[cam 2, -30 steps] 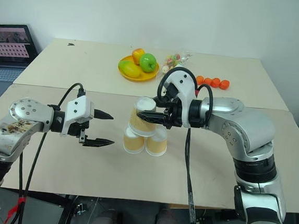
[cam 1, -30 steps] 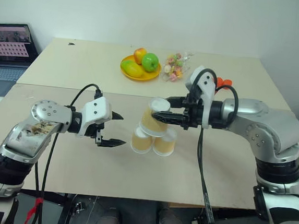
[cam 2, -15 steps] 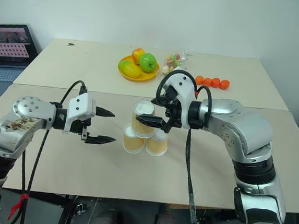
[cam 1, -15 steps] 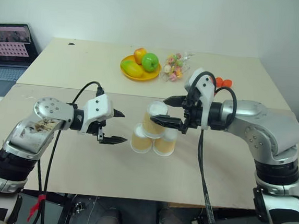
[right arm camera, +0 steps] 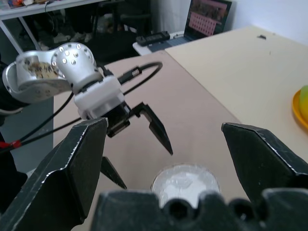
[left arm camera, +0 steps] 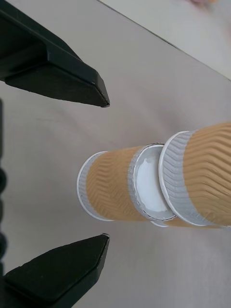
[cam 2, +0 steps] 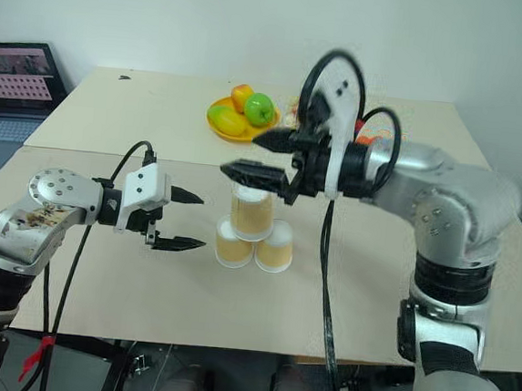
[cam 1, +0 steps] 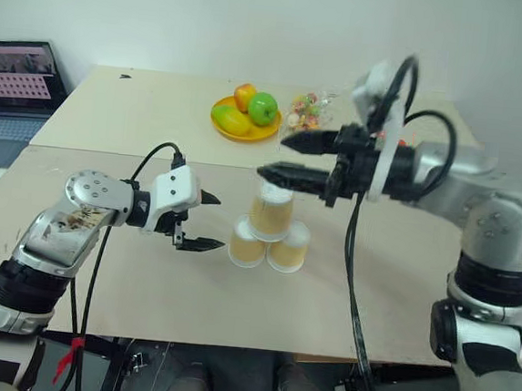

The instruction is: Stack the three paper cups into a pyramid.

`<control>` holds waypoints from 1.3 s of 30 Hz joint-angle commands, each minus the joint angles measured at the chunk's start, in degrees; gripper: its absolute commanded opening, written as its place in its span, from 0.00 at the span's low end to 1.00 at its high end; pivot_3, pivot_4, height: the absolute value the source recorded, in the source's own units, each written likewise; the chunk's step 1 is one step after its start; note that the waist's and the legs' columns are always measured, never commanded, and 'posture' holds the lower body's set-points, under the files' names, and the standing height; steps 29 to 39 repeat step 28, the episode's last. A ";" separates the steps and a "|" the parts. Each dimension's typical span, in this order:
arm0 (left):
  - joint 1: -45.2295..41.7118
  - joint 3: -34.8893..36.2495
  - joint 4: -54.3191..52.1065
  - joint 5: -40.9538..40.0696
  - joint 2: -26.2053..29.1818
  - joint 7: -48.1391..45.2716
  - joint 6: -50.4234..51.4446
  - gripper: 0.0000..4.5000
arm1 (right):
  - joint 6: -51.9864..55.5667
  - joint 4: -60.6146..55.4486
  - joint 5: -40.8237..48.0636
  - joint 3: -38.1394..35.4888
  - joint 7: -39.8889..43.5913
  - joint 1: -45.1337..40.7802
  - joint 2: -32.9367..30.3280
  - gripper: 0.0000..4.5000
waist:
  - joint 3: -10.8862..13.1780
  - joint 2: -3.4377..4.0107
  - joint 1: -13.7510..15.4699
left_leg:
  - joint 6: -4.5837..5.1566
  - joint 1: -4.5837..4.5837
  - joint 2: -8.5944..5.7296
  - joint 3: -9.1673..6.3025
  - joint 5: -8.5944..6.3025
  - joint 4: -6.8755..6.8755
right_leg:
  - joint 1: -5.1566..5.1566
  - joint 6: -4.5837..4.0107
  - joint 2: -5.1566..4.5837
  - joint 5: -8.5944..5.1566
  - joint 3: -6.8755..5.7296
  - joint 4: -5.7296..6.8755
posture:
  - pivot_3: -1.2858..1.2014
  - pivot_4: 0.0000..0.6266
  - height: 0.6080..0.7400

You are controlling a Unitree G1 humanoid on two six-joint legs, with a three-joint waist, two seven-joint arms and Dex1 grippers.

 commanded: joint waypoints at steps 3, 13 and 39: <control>-1.45 3.28 -1.74 -3.79 -2.02 0.89 1.62 1.00 | -2.91 2.17 -0.64 -4.48 1.43 -2.55 -6.54 0.98 | 0.00 0.00 0.26 | 0.00 -0.02 -0.02 0.00 0.00 0.00 | 0.01 0.01 -0.02 0.00 -0.02 -0.02 | 0.52 0.24 0.95; -2.43 13.96 -12.27 -17.55 -4.68 9.86 16.51 1.00 | -26.41 -1.17 -12.96 -20.03 22.44 37.30 -31.33 0.98 | -0.02 0.02 0.77 | 0.36 -0.24 -0.09 0.11 -0.26 0.07 | -0.03 0.18 -0.20 -0.10 -0.07 -0.25 | 0.52 0.24 0.95; 10.53 13.06 -12.28 -13.61 -4.23 12.89 9.99 1.00 | -29.94 -10.33 -14.85 -22.58 13.90 53.75 -20.55 0.98 | -0.02 -0.05 0.09 | 0.14 0.60 0.05 0.23 0.07 0.02 | 0.52 0.40 0.10 -0.12 0.21 -0.04 | 0.52 0.24 0.95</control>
